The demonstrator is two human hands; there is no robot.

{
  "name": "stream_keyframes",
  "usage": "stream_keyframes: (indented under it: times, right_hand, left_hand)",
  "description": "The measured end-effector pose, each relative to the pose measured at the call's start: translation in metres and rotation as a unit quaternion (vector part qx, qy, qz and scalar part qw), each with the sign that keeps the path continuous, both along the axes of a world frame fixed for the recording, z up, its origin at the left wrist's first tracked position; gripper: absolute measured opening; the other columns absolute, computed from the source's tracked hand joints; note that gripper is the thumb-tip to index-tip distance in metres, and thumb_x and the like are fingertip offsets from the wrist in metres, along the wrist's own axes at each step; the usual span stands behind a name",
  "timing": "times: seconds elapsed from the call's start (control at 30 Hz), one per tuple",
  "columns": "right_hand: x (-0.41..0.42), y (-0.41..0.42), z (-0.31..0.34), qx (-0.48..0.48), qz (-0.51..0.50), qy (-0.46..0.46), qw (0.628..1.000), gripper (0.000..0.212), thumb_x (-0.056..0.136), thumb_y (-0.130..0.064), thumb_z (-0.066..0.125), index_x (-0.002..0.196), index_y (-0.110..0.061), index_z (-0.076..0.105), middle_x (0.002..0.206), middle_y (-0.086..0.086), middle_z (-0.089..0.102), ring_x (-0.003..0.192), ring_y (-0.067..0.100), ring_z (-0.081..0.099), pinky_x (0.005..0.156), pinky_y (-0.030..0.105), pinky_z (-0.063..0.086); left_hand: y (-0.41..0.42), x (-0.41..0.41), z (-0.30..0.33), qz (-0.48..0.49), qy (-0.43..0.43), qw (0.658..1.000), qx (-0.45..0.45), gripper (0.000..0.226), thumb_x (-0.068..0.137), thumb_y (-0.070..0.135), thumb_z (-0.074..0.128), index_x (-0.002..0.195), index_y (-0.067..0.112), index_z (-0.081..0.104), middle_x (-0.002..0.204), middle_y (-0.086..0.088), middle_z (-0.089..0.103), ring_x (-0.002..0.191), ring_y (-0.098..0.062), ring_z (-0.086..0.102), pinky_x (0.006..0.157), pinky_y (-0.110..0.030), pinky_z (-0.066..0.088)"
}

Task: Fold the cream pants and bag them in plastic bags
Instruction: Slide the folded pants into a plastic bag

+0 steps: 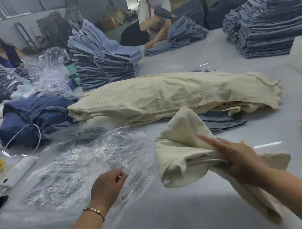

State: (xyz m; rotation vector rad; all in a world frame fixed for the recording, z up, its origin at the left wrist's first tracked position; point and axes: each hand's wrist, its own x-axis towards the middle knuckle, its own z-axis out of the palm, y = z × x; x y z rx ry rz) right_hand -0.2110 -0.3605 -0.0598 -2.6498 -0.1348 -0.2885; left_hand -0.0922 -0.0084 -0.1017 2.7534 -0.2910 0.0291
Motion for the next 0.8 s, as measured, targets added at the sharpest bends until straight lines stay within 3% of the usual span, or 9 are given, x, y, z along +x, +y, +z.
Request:
stream_keyframes:
  times: [0.07, 0.13, 0.23, 0.37, 0.47, 0.53, 0.6, 0.67, 0.8]
  right_hand:
    - [0.000, 0.020, 0.020, 0.067, 0.015, -0.004, 0.998, 0.103, 0.076, -0.042, 0.072, 0.141, -0.060, -0.006, 0.110, 0.002, 0.069, 0.092, 0.033, 0.063, 0.067, 0.029, 0.036]
    - [0.001, 0.045, 0.032, 0.061, 0.055, -0.011, 0.997, 0.110, 0.073, -0.049, 0.067, 0.138, -0.058, -0.021, 0.095, 0.005, 0.069, 0.082, 0.032, 0.062, 0.062, 0.026, 0.029]
    - [0.003, 0.083, 0.032, -0.005, 0.125, 0.019, 0.992, 0.099, 0.080, -0.051, 0.062, 0.142, -0.055, -0.016, 0.108, 0.001, 0.065, 0.096, 0.026, 0.059, 0.068, 0.029, 0.033]
    - [0.008, 0.111, 0.006, -0.078, 0.168, 0.028, 0.982, 0.075, 0.086, -0.041, 0.054, 0.145, -0.052, 0.010, 0.128, -0.009, 0.057, 0.108, 0.026, 0.055, 0.084, 0.034, 0.042]
    - [0.017, 0.119, -0.010, -0.114, 0.142, 0.046, 0.982, 0.071, 0.086, -0.034, 0.051, 0.147, -0.045, 0.015, 0.136, -0.014, 0.049, 0.108, 0.027, 0.054, 0.086, 0.033, 0.040]
    - [0.024, 0.121, -0.014, -0.100, 0.087, 0.053, 0.990, 0.067, 0.087, -0.036, 0.050, 0.146, -0.043, 0.018, 0.135, -0.012, 0.051, 0.107, 0.027, 0.054, 0.086, 0.034, 0.041]
    - [0.031, 0.123, -0.013, -0.046, 0.025, 0.048, 0.998, 0.066, 0.085, -0.044, 0.053, 0.143, -0.047, 0.022, 0.127, -0.012, 0.057, 0.108, 0.024, 0.056, 0.084, 0.032, 0.042]
    - [0.033, 0.126, -0.008, 0.049, -0.038, 0.045, 0.997, 0.063, 0.077, -0.048, 0.054, 0.135, -0.048, 0.031, 0.113, -0.011, 0.065, 0.103, 0.023, 0.060, 0.072, 0.029, 0.041]
    - [0.042, 0.136, 0.006, 0.147, -0.137, 0.028, 0.979, 0.048, 0.073, -0.032, 0.052, 0.120, -0.037, 0.043, 0.099, -0.006, 0.067, 0.092, 0.027, 0.062, 0.065, 0.031, 0.038]
  left_hand:
    - [-0.003, 0.000, 0.011, -0.007, 0.029, 0.998, -0.062, 0.034, 0.091, 0.027, 0.060, 0.060, 0.015, 0.055, 0.053, 0.000, 0.054, 0.053, -0.020, 0.055, 0.057, -0.038, 0.048]
    - [-0.006, 0.000, 0.022, 0.036, 0.083, 0.982, -0.168, 0.037, 0.093, 0.009, 0.055, 0.058, 0.023, 0.050, 0.057, 0.003, 0.052, 0.060, -0.020, 0.056, 0.068, -0.042, 0.052]
    - [-0.007, 0.001, 0.034, 0.090, 0.131, 0.922, -0.354, 0.034, 0.087, 0.014, 0.057, 0.056, 0.025, 0.048, 0.051, 0.015, 0.050, 0.049, -0.005, 0.048, 0.055, -0.031, 0.041]
    - [0.000, 0.011, 0.055, 0.068, 0.132, 0.905, -0.399, 0.028, 0.088, 0.018, 0.066, 0.061, 0.013, 0.068, 0.045, 0.003, 0.041, 0.040, -0.010, 0.034, 0.038, -0.017, 0.027]
    - [0.006, 0.008, 0.063, 0.016, 0.099, 0.929, -0.356, 0.018, 0.087, 0.031, 0.068, 0.083, 0.016, 0.078, 0.046, 0.004, 0.047, 0.038, -0.009, 0.037, 0.040, -0.017, 0.033]
    - [0.002, 0.002, 0.067, -0.048, 0.060, 0.949, -0.306, 0.016, 0.089, 0.030, 0.067, 0.095, 0.020, 0.078, 0.059, 0.012, 0.066, 0.044, 0.002, 0.051, 0.046, -0.011, 0.040]
    - [-0.003, -0.005, 0.072, -0.107, 0.020, 0.965, -0.239, 0.019, 0.090, 0.032, 0.065, 0.107, 0.031, 0.073, 0.082, 0.010, 0.075, 0.066, 0.005, 0.064, 0.060, -0.012, 0.047]
    - [-0.006, -0.008, 0.074, -0.139, -0.044, 0.976, -0.163, 0.026, 0.093, 0.033, 0.061, 0.118, 0.034, 0.067, 0.083, 0.002, 0.075, 0.073, -0.007, 0.067, 0.070, -0.024, 0.052]
    - [-0.006, -0.006, 0.081, -0.152, -0.139, 0.972, -0.117, 0.030, 0.096, 0.022, 0.055, 0.125, 0.025, 0.064, 0.095, 0.003, 0.075, 0.083, -0.014, 0.068, 0.075, -0.030, 0.052]
